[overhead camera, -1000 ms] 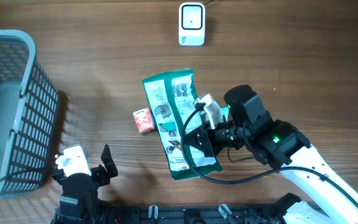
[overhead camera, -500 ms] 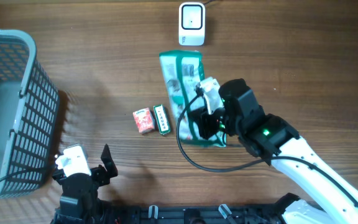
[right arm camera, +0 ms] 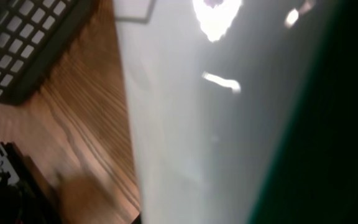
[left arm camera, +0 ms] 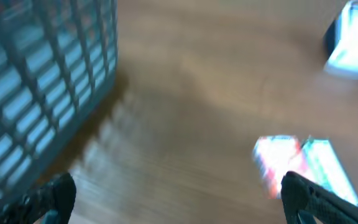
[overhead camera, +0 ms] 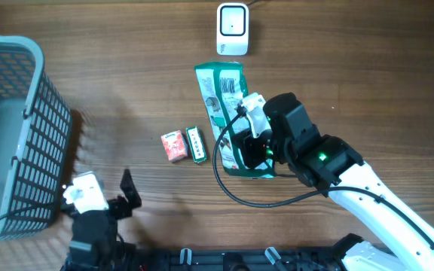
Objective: Scan the item barcode
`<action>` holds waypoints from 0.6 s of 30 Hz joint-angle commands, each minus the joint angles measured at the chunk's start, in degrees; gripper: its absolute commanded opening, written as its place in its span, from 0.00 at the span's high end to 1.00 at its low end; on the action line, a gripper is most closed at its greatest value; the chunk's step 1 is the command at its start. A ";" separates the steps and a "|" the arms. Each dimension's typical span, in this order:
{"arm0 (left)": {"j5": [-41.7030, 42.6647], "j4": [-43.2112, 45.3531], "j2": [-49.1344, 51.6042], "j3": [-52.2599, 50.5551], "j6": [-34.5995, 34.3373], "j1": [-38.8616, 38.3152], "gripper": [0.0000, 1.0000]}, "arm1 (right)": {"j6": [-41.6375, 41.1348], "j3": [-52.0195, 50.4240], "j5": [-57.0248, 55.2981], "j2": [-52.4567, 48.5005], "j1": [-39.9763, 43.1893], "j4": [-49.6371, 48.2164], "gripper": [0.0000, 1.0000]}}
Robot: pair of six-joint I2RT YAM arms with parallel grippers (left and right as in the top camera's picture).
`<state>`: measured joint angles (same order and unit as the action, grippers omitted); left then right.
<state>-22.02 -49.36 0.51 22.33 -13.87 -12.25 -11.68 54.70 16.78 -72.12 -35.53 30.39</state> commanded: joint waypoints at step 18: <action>33.68 57.68 26.21 -0.26 -46.25 0.33 0.96 | -3.52 1.49 7.30 0.98 0.35 2.82 0.96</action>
<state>8.25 2.04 13.37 22.15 -40.03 -12.25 -14.11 54.81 23.14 -71.99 -35.42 33.32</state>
